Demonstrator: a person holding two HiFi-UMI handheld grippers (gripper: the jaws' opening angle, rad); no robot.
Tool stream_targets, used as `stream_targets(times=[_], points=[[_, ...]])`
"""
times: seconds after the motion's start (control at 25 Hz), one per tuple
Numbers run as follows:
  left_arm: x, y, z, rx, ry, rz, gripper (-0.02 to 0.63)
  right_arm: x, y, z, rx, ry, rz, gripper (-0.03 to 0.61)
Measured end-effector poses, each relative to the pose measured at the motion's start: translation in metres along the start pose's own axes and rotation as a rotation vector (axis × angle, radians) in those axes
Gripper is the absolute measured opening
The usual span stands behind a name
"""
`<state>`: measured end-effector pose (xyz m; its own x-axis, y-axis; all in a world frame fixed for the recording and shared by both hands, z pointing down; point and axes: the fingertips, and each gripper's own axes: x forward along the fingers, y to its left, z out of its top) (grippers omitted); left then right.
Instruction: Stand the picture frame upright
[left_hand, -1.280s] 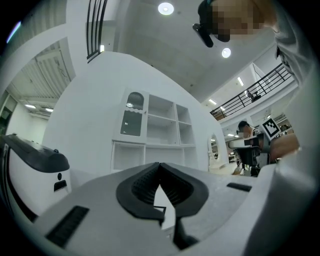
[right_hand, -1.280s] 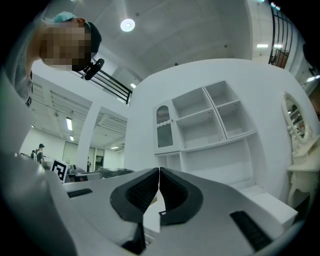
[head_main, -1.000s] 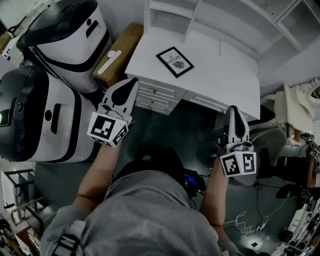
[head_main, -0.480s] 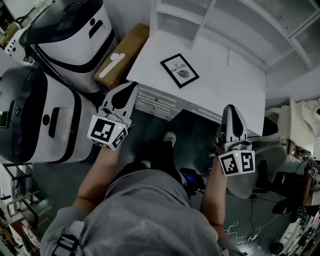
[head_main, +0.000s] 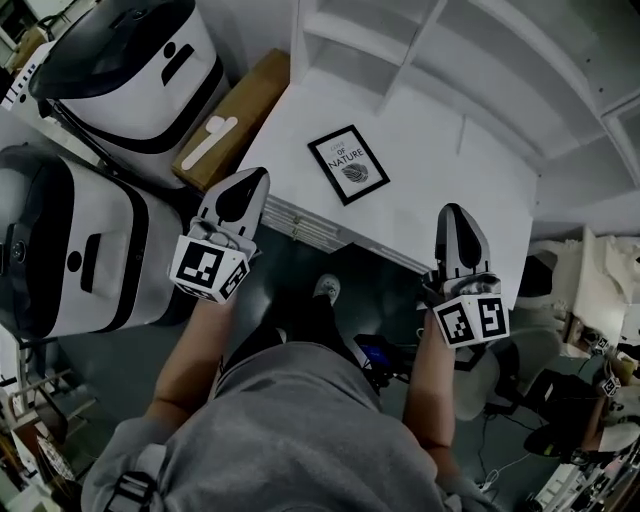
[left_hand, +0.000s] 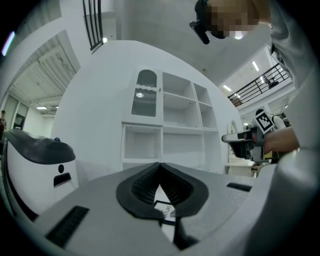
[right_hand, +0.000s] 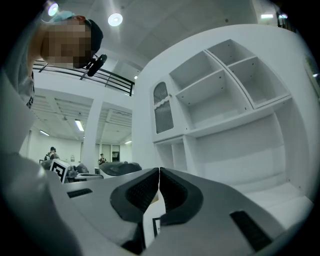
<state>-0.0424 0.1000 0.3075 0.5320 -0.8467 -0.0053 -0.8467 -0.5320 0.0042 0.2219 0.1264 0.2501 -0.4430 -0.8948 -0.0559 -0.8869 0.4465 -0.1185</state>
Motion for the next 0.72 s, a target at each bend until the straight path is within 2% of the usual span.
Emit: stream_targets(times=[0.16, 0.52, 0.72], points=[[0.034, 0.003, -0.005, -0.005, 0.012, 0.029, 0.008, 0.029, -0.031, -0.005, -0.017, 0.022, 0.032, 0.026], [0.084, 0.007, -0.011, -0.014, 0.023, 0.116, 0.008, 0.086, -0.073, -0.027, -0.013, 0.079, 0.175, 0.026], [0.092, 0.009, -0.017, -0.027, 0.051, 0.153, 0.008, 0.106, -0.064, -0.049, -0.162, 0.142, 0.288, 0.026]])
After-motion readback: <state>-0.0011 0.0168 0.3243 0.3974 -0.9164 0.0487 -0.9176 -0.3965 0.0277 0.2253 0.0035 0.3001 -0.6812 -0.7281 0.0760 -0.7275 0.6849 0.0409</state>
